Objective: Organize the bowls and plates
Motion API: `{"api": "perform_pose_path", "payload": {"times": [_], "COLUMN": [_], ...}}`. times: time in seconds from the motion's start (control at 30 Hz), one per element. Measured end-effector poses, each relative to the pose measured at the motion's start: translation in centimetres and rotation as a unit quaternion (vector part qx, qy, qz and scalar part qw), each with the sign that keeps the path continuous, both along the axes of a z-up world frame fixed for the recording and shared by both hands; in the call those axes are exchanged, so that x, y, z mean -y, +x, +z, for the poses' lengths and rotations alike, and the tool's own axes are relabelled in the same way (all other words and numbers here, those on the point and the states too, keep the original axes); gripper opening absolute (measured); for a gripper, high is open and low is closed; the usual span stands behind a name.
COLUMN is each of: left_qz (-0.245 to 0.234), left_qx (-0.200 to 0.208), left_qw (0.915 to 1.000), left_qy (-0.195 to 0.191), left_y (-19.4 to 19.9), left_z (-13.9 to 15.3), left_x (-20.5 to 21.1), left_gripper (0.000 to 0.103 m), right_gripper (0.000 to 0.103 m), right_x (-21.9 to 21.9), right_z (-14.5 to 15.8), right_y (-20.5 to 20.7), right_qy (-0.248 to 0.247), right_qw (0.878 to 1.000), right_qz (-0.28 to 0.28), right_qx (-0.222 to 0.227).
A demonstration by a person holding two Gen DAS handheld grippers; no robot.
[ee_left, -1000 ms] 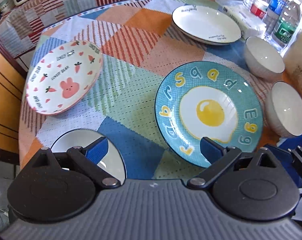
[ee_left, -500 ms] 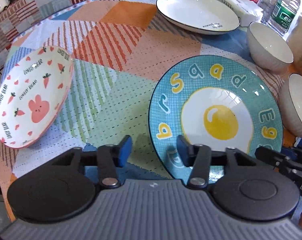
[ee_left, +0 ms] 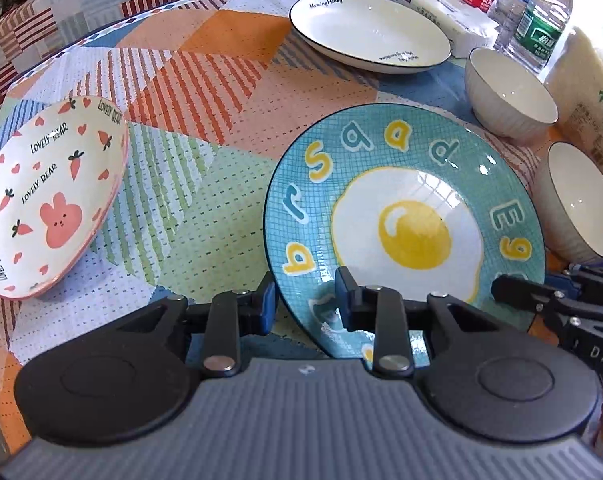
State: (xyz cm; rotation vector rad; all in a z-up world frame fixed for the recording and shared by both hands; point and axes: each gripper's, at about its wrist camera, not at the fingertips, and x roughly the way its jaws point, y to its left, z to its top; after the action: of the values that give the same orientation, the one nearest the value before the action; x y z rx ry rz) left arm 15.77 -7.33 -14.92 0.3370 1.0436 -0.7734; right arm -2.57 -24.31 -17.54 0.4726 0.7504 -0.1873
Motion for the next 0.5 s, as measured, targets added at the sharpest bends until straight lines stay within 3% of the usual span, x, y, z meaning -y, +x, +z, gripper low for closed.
{"api": "perform_pose_path", "payload": {"times": [0.27, 0.5], "left_qz": [0.049, 0.083], "left_qx": [-0.014, -0.022], "left_qw": [0.9986, 0.9962], "left_qy": [-0.015, -0.011], "left_y": [2.7, 5.7], "left_z": [1.6, 1.3], "left_x": [-2.2, -2.4], "left_gripper": [0.028, 0.028], "right_gripper": [0.028, 0.028], "right_x": [-0.1, 0.5], "right_z": [2.2, 2.2], "right_y": [3.6, 7.7], "right_qy": [-0.027, -0.037], "right_qw": [0.998, 0.994], "right_qz": [0.05, 0.095], "right_qx": [0.016, 0.023]}}
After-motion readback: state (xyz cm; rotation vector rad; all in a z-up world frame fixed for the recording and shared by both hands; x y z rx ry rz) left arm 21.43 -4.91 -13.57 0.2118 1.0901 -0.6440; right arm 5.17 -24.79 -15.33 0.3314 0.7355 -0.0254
